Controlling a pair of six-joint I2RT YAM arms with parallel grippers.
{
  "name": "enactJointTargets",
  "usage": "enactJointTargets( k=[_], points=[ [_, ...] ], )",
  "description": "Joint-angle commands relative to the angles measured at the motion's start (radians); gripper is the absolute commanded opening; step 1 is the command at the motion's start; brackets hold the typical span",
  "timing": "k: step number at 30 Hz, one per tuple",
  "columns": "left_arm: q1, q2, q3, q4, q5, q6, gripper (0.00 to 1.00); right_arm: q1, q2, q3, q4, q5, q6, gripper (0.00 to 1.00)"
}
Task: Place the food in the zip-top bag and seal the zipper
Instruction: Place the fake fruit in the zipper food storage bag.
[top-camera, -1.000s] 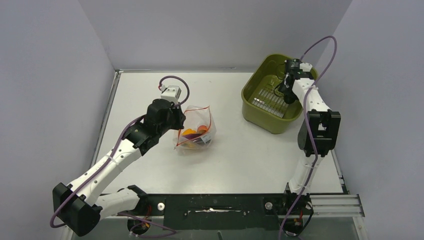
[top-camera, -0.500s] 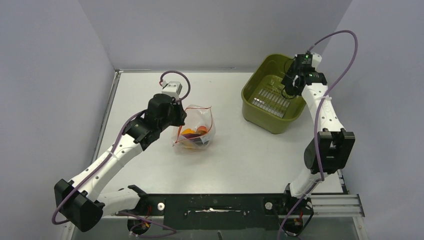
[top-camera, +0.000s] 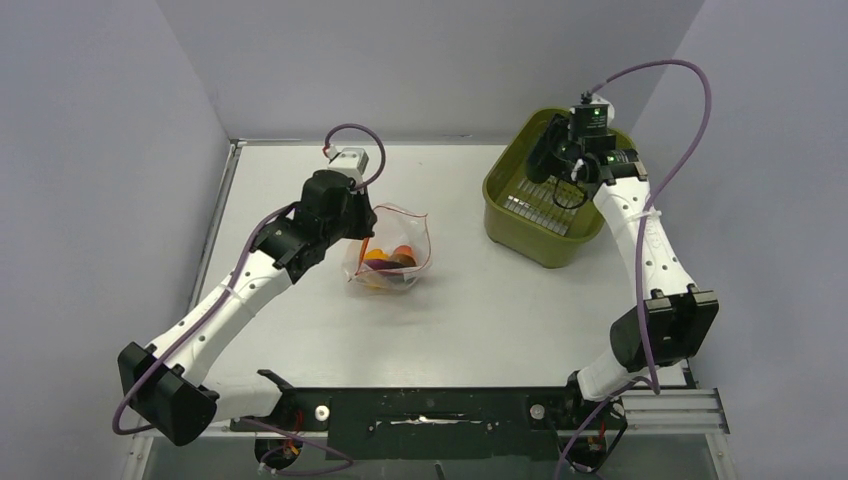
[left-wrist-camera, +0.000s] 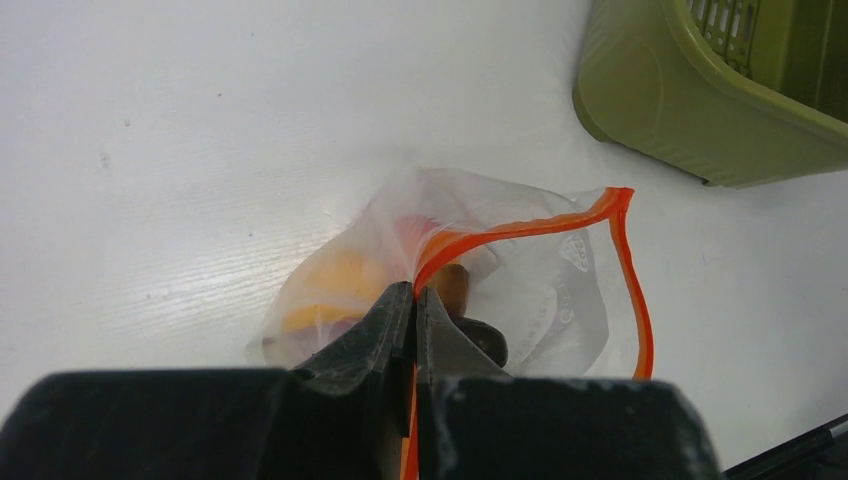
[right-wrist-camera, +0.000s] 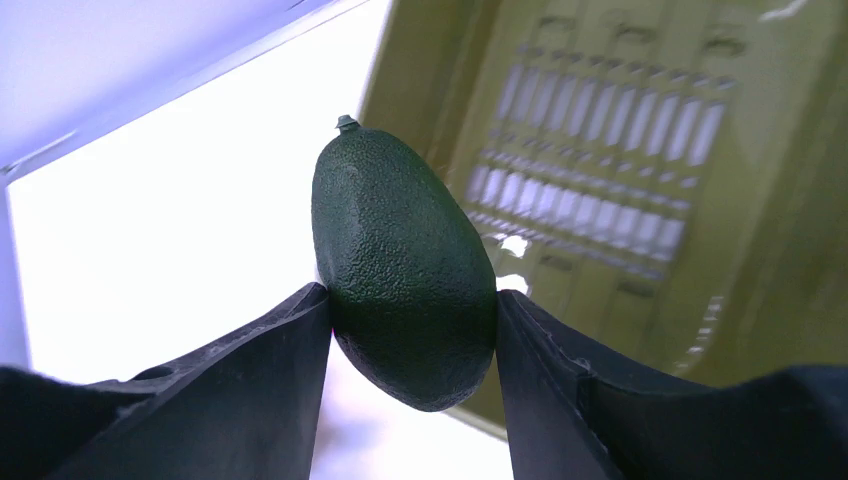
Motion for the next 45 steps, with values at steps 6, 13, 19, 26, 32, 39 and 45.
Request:
enactJointTargets(
  k=[6,13,19,26,32,39,45],
  points=[
    [0.027,0.051,0.138,0.018,-0.051,-0.019,0.00,0.109,-0.044,0.036,0.038,-0.190,0.112,0.39],
    [0.039,0.074,0.158,0.050,-0.060,-0.048,0.00,0.171,-0.070,-0.010,0.125,-0.267,0.184,0.39],
    [0.047,0.083,0.123,0.069,0.023,-0.099,0.00,0.271,-0.065,-0.022,0.164,-0.284,0.257,0.39],
    [0.055,0.073,0.083,0.091,0.048,-0.146,0.00,0.353,-0.051,-0.034,0.183,-0.348,0.301,0.40],
    [0.069,0.062,0.050,0.121,0.086,-0.196,0.00,0.411,-0.059,-0.038,0.233,-0.386,0.217,0.40],
    [0.084,0.057,0.039,0.141,0.120,-0.243,0.00,0.493,-0.017,-0.016,0.228,-0.429,0.098,0.41],
    [0.093,0.039,0.046,0.132,0.123,-0.259,0.00,0.536,0.024,-0.011,0.163,-0.366,0.034,0.44]
  ],
)
